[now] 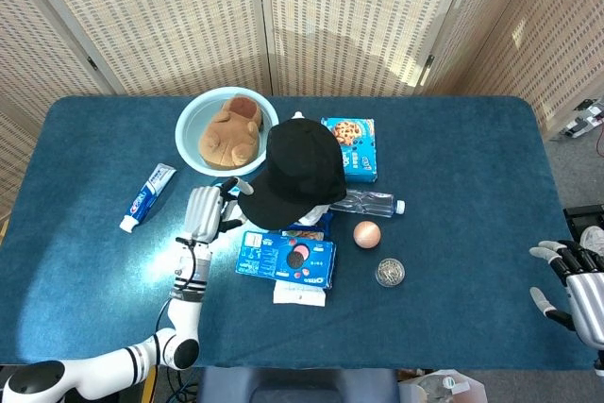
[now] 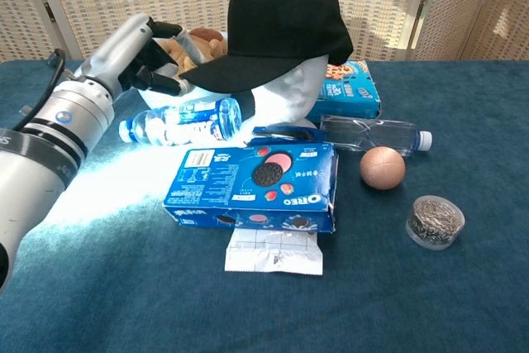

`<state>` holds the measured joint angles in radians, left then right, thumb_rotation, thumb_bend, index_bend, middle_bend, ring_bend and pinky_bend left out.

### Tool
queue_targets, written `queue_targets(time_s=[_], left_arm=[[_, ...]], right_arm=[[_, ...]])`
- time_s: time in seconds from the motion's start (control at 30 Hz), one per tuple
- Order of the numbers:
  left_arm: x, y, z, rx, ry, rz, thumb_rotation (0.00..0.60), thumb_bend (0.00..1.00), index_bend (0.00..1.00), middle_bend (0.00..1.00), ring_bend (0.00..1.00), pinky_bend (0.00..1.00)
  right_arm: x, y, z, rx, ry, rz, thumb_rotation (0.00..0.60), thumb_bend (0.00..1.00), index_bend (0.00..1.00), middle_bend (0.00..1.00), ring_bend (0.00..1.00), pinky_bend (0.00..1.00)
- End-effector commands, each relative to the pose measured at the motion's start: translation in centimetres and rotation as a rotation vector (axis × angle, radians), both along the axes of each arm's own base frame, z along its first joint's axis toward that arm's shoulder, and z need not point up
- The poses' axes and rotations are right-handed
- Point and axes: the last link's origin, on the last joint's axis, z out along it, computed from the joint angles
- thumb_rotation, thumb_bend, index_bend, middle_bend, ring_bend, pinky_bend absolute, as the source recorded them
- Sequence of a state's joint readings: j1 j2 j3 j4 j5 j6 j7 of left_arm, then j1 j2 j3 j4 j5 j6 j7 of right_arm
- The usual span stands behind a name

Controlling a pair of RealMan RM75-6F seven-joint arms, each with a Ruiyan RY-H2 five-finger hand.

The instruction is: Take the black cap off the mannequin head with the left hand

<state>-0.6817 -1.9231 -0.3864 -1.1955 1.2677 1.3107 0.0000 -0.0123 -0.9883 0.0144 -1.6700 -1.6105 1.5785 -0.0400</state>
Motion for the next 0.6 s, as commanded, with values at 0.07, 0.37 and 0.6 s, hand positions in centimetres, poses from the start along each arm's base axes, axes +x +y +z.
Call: queue_targets(time_s=[0.07, 0.37, 0.6], left_arm=[[-0.5, 0.1, 0.9, 0.026, -0.019, -0.013, 0.600, 0.33, 0.56, 1.00, 1.00, 1.00], [0.4, 0.3, 2.5, 0.057, -0.034, -0.086, 0.600, 0.33, 0.62, 1.00, 1.00, 1.00], [2.8, 1.1, 3.9, 0.051, -0.067, -0.129, 0.600, 0.33, 0.62, 1.00, 1.00, 1.00]], right_arm=[[0.1, -0.1, -0.1, 0.002, 0.000, 0.003, 0.600, 0.29, 0.33, 0.28, 0.19, 0.29], [0.3, -0.2, -0.1, 0.001, 0.003, 0.007, 0.600, 0.29, 0.33, 0.28, 0.19, 0.29], [0.4, -0.2, 0.0, -0.004, 0.004, 0.010, 0.600, 0.29, 0.33, 0.28, 0.19, 0.29]])
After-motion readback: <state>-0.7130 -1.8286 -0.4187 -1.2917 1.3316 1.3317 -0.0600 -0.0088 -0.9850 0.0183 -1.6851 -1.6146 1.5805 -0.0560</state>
